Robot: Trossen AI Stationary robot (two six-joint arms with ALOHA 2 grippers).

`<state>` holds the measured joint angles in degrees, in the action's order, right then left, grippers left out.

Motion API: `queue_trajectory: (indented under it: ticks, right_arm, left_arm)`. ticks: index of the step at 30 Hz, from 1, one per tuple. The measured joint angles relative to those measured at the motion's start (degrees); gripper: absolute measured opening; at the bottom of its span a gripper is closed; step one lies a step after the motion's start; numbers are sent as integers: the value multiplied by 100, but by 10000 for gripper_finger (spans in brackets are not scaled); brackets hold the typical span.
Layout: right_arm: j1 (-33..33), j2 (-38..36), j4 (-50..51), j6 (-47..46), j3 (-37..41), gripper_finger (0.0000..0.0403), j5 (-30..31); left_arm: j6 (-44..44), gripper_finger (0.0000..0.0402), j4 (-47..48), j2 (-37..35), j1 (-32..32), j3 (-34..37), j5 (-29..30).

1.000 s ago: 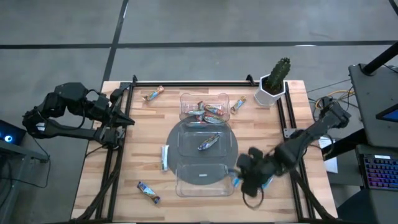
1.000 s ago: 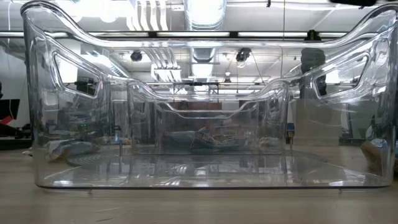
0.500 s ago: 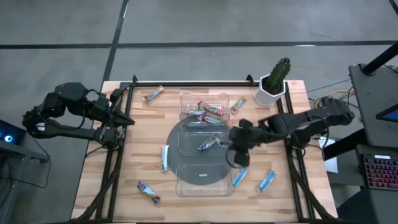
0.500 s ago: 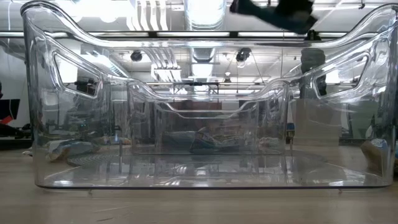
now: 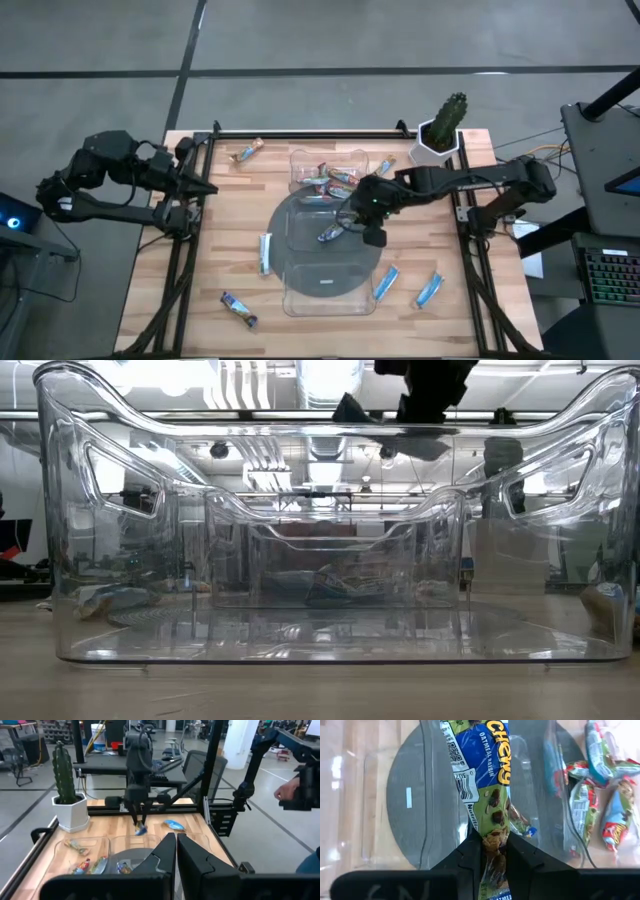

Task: Pick and place Granola Bars by type
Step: Put the blue granola bar into the middle transparent bin

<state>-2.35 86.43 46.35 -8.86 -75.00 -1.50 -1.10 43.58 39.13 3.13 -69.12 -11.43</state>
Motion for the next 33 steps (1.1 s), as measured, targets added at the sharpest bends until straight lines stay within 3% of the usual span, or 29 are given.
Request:
queue_trajectory:
  ticks: [4,16,21,25,33]
  right_arm:
    - [68,288,-45,240,-52,70,-29]
    - [64,744,-131,333,-66,158,-222]
    - [64,454,-536,186,-87,171,-264]
    - [64,122,-645,151,-339,174,-247]
    - [64,-370,-658,135,-909,171,361]
  left_arm:
    - [1,0,-3,0,0,0,102]
    - [-7,0,-31,0,1,0,259]
    - [-63,0,-34,0,1,0,640]
    - [-374,0,-66,33,1,0,1444]
    - [-352,1,-349,247,-1,0,1428]
